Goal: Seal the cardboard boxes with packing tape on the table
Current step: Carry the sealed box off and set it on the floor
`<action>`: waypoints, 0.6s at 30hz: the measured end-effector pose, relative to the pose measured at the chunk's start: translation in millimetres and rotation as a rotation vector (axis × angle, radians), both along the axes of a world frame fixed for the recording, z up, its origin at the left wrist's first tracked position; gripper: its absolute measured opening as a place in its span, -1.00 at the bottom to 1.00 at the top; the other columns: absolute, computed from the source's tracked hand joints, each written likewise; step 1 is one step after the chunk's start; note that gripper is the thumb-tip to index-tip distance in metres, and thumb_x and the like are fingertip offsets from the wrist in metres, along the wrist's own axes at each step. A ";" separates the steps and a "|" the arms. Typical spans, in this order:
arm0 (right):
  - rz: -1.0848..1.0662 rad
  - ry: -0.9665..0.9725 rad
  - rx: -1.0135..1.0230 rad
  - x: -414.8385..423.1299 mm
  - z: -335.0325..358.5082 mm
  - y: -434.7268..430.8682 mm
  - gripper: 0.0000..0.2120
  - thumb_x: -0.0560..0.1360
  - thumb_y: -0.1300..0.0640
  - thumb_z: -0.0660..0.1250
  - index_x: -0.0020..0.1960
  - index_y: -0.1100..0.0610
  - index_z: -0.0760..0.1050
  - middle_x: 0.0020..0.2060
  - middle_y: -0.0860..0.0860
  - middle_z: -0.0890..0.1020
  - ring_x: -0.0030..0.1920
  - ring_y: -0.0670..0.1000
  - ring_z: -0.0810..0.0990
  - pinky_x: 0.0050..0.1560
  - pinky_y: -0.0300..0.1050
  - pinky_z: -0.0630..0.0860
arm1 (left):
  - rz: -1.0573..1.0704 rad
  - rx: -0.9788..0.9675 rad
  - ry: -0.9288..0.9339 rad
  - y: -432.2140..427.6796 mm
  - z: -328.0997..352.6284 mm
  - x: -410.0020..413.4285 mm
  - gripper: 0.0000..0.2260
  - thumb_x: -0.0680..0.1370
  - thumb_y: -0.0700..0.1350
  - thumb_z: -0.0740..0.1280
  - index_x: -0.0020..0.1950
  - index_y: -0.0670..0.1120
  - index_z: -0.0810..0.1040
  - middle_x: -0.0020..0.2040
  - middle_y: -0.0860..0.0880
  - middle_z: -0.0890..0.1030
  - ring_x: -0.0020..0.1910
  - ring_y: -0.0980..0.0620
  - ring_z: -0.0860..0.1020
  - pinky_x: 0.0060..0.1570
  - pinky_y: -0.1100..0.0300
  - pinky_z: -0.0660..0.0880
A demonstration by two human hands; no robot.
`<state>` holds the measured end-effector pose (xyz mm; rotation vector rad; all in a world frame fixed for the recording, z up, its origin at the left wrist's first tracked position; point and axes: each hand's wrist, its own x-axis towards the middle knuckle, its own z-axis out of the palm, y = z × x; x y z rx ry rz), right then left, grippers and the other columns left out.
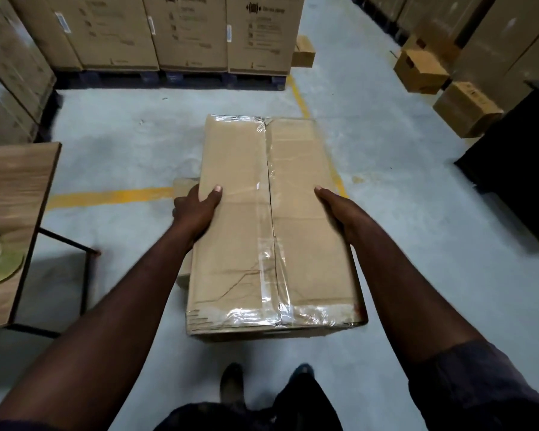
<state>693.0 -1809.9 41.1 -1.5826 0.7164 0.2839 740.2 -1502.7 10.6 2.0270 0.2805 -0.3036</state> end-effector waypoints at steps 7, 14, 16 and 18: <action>0.018 -0.006 -0.031 82.8 -33.2 -58.1 -0.53 0.48 -0.17 0.46 0.24 0.12 0.60 0.01 0.02 0.73 -0.06 0.00 0.71 -0.12 -0.18 0.57 | 0.099 -0.012 0.026 -56.1 -36.5 59.3 -0.18 0.30 0.58 0.24 0.46 0.17 0.42 0.38 -0.14 0.42 0.34 -0.17 0.47 0.36 -0.09 0.44; 0.071 -0.023 -0.020 154.9 -74.1 -143.7 -0.70 0.57 -0.11 0.39 0.21 0.02 0.51 -0.15 -0.19 0.61 -0.18 -0.23 0.55 -0.20 -0.31 0.43 | 0.177 -0.010 0.055 -143.2 -66.6 105.9 -0.29 0.36 0.47 0.30 0.45 0.20 0.42 0.30 -0.09 0.48 0.26 -0.07 0.52 0.33 -0.03 0.46; 0.076 0.008 -0.034 178.6 -86.2 -171.0 -0.77 0.56 -0.14 0.39 0.02 0.01 0.51 -0.36 -0.22 0.57 -0.34 -0.21 0.47 -0.34 -0.33 0.39 | 0.184 -0.005 0.050 -171.2 -80.3 123.6 -0.39 0.45 0.37 0.33 0.45 0.18 0.43 0.29 -0.09 0.48 0.27 -0.04 0.49 0.35 -0.01 0.44; 0.074 0.026 -0.064 199.0 -100.7 -190.6 -0.71 0.55 -0.15 0.40 -0.18 0.00 0.44 -0.60 -0.23 0.45 -0.52 -0.20 0.38 -0.56 -0.36 0.29 | 0.183 -0.016 0.053 -191.4 -95.2 140.8 -0.41 0.42 0.38 0.34 0.40 0.20 0.47 0.28 -0.05 0.53 0.26 -0.02 0.53 0.33 -0.03 0.47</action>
